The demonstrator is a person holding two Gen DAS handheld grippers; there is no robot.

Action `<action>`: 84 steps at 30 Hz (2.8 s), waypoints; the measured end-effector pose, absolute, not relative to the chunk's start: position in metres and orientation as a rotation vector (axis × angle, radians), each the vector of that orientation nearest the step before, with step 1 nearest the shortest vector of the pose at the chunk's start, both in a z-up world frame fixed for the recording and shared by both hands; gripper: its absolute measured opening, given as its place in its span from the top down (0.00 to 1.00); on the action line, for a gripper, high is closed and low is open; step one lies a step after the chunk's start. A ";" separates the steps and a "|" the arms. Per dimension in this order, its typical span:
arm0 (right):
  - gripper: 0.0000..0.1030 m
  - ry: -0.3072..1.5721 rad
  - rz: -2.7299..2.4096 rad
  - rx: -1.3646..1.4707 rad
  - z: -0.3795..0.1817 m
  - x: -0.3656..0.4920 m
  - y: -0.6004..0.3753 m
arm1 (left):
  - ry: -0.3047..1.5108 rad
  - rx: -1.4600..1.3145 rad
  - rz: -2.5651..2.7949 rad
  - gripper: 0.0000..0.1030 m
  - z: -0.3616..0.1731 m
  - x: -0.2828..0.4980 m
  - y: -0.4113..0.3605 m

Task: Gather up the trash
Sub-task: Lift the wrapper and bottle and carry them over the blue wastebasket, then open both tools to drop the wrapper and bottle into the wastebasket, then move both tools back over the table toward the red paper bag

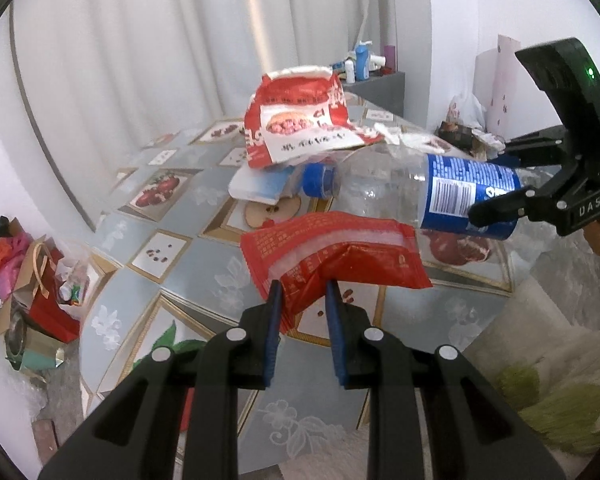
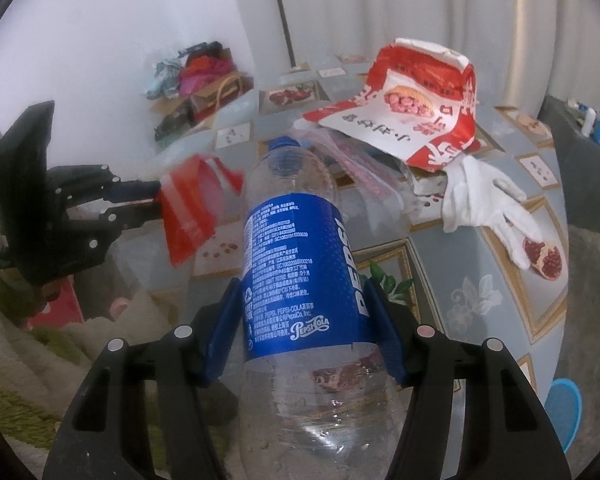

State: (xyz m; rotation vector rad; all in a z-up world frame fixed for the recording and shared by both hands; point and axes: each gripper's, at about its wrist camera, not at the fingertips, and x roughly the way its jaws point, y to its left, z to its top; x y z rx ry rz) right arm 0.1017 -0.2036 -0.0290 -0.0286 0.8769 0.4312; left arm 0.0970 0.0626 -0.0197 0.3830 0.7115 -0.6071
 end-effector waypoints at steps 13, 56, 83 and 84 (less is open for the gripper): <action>0.44 0.738 0.399 0.005 0.008 0.071 -0.217 | 0.610 0.323 -0.663 0.80 0.034 0.086 0.059; 0.32 0.651 -0.566 1.148 -0.192 -0.089 -0.640 | 1.203 0.716 -1.268 0.42 -0.110 0.088 -0.575; 0.21 0.636 -0.505 0.705 -0.085 -0.092 -0.512 | 0.844 0.383 -1.144 0.30 0.034 0.103 -0.281; 0.21 0.632 -0.493 0.694 -0.082 -0.087 -0.510 | 0.826 0.370 -1.108 0.30 0.034 0.108 -0.258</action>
